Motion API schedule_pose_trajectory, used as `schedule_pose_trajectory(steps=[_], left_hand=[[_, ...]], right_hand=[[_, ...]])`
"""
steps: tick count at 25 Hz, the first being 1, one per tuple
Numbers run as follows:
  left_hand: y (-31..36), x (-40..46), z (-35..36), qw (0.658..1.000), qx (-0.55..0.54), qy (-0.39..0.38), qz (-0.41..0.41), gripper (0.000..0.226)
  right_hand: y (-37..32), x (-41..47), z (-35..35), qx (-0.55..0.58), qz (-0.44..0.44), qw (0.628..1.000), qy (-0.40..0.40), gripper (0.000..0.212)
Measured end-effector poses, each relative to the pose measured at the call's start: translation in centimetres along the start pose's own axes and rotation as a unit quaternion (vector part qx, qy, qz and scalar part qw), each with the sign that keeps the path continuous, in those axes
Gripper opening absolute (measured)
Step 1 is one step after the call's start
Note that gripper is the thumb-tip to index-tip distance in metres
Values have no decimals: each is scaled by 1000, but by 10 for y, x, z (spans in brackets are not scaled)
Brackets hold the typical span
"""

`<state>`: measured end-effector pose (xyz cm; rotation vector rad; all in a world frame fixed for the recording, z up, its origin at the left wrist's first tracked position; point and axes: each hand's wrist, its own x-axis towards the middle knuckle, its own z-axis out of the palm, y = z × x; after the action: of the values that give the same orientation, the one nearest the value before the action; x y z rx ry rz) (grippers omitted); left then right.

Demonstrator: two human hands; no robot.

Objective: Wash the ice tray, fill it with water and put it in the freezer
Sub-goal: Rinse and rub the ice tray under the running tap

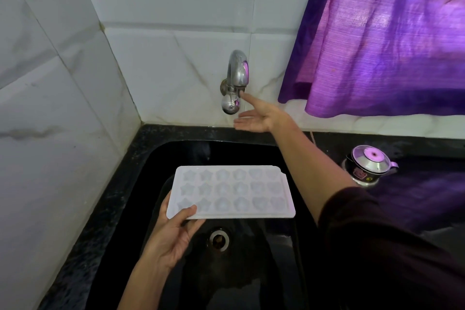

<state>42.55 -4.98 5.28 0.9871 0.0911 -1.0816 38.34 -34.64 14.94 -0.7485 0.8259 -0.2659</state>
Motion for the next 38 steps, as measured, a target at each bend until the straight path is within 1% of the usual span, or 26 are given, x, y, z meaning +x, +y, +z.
schedule_pose_trajectory(steps=[2,4,7,9,18,26,31,36,38], left_hand=[[0,3,2,1000,-2,0,-4,67],[1,4,4,1000,-1,0,-7,65],[3,4,5,1000,-2,2,-11,60],[3,4,5,1000,-5,4,-12,60],[5,8,8,1000,2,1,3,56],[6,9,9,1000,3,1,17,62],[6,8,10,1000,3,10,17,57],[6,6,12,1000,-1,11,19,55],[6,6,11,1000,1,13,21,56]], right_hand=[[0,12,6,61,11,998,-14,80],[-1,19,11,97,7,995,-30,69],[-4,22,17,69,7,997,-32,43],[-5,21,18,56,8,998,-24,34],[-5,26,22,4,-16,1000,7,28],[-4,23,26,-21,-40,999,26,45],[-4,21,28,-36,-50,998,30,44],[-3,23,29,-46,-56,996,43,50],[-3,24,30,-52,-54,996,44,46]])
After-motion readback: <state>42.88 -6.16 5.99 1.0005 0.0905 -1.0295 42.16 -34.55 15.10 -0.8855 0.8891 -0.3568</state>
